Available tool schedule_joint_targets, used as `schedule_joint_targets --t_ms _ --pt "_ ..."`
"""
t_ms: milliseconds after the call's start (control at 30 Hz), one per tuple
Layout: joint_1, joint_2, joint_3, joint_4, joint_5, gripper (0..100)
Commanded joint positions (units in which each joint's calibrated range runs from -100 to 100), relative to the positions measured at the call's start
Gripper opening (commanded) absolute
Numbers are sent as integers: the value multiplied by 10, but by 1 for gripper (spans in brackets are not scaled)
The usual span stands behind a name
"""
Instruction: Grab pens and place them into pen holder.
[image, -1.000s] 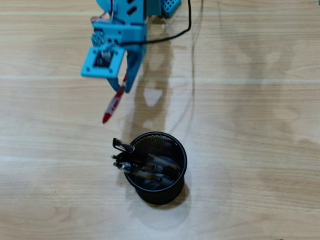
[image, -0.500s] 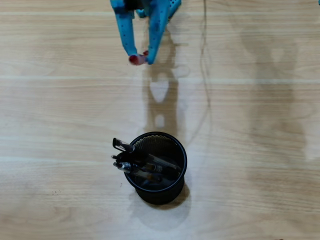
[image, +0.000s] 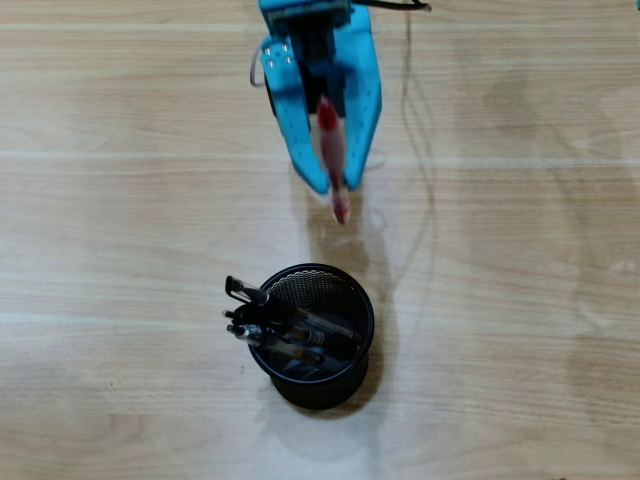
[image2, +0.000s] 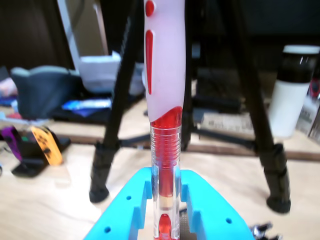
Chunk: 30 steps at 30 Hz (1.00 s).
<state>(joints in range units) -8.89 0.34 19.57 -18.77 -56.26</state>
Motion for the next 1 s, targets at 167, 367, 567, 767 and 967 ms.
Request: schedule_joint_targets --t_ms 167,367,567,767,967 --pt "22 98 -46 -21 -3 2" --pt "24 217 -169 -21 -3 2" --pt "23 312 -275 -21 -2 2" --pt "21 333 -287 -21 -2 8" --pt "20 332 -293 -21 0 17"
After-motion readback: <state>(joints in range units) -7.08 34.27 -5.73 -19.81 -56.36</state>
